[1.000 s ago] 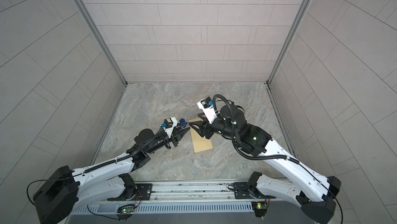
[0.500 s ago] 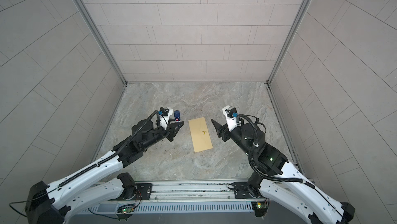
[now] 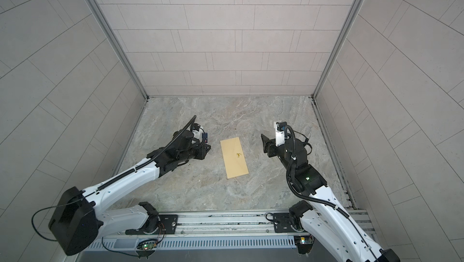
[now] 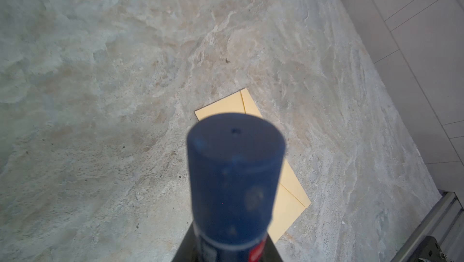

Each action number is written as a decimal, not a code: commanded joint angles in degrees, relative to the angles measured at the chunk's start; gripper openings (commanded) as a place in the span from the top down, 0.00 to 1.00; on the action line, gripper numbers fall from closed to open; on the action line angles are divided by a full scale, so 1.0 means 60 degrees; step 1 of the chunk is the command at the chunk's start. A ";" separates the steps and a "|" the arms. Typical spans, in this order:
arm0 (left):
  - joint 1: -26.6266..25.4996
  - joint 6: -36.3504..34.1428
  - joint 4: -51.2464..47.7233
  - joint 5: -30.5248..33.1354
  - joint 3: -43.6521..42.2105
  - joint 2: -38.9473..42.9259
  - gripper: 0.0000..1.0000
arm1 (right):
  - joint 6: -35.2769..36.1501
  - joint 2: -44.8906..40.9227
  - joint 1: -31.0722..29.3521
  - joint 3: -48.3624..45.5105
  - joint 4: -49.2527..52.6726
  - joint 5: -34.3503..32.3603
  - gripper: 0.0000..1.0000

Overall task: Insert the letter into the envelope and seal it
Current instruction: 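Lower the capped glue stick beside the envelope with the left gripper and release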

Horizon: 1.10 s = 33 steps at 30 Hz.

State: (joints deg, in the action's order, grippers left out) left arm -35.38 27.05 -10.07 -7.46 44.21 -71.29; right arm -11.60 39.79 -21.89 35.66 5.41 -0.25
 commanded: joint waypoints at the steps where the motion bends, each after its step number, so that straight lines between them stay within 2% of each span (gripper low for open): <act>1: 0.0064 0.0584 -0.0367 0.0205 0.0386 -0.0584 1.00 | -0.0399 -0.0113 0.0324 -0.0312 -0.0362 0.0717 0.26; 13: 0.0198 0.0984 -0.0305 0.0112 0.0776 -0.2488 1.00 | -0.0832 -0.0148 0.0852 -0.0730 -0.0463 0.1344 0.26; 33: 0.0359 0.1205 0.0402 -0.0125 0.0711 -0.4096 0.75 | -0.0997 -0.0481 0.1158 -0.1095 -0.0434 0.1614 0.25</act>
State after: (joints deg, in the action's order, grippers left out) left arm -33.74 33.69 -8.56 -7.92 47.59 -95.13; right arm -16.99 37.36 -15.29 29.21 3.60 8.80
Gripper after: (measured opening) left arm 0.266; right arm 0.746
